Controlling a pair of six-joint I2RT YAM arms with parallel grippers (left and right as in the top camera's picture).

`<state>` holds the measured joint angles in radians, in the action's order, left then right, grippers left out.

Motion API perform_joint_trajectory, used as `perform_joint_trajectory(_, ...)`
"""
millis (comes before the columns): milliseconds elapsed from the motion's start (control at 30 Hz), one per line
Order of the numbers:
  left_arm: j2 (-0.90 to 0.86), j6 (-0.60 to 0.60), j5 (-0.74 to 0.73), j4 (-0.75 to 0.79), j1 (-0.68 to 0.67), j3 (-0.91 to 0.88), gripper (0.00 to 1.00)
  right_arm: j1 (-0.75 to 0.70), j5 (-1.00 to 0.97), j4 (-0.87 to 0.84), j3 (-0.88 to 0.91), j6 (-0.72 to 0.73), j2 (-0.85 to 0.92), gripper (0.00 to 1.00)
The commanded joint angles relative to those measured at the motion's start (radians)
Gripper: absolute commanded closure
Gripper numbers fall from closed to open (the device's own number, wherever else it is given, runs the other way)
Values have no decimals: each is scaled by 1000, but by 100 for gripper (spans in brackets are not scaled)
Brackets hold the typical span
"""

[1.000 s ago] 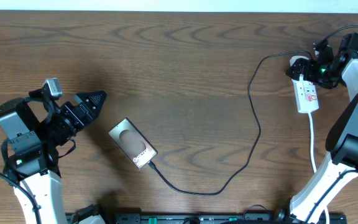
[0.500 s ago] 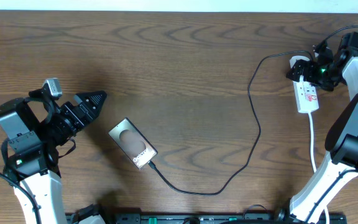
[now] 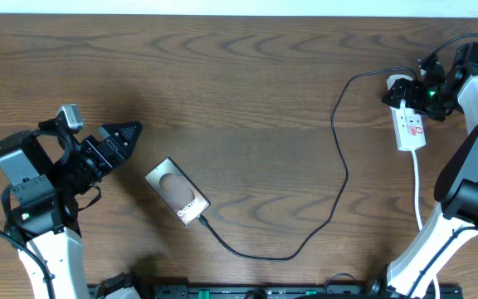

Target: Plug charger to phone and switch on socket

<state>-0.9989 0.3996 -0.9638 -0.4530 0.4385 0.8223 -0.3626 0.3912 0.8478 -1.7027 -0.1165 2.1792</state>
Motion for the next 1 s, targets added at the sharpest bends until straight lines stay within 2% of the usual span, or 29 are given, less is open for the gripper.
perform_joint_trajectory(0,0,-6,-11,-3,3,0,15,24,117,1,-10,12,24,2)
perform_joint_trajectory(967,0,-6,-11,-14,3,0,15,25,200,-42,76,34,26,5)
